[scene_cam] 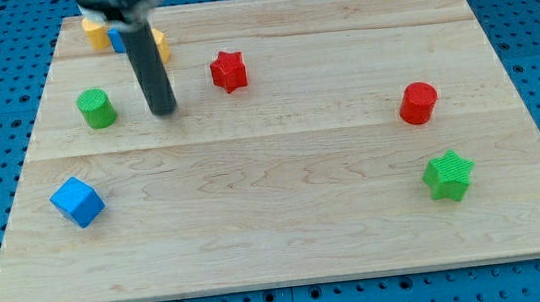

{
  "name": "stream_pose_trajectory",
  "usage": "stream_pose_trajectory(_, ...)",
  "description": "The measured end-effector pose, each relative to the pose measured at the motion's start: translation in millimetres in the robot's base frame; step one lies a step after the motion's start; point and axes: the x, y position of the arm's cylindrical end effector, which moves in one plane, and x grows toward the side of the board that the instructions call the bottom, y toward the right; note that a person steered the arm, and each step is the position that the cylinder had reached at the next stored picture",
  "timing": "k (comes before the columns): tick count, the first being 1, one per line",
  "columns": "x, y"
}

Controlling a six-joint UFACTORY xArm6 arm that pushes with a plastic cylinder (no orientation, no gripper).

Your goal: Push the blue cube to the bottom side of the blue triangle

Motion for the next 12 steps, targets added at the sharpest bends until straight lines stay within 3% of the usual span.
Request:
stream_pose_trajectory(1, 84.8, -41.4)
stream_pose_trajectory(2, 108.1, -107.2)
stream_pose_trajectory(3, 119.3, -131.7)
stream_pose_trajectory(5, 52.5, -114.3)
stream_pose_trajectory(7, -14.4, -146.2)
stream_pose_trajectory(10, -101.0, -111.8)
stream_pose_trajectory(12, -74.7, -154.2)
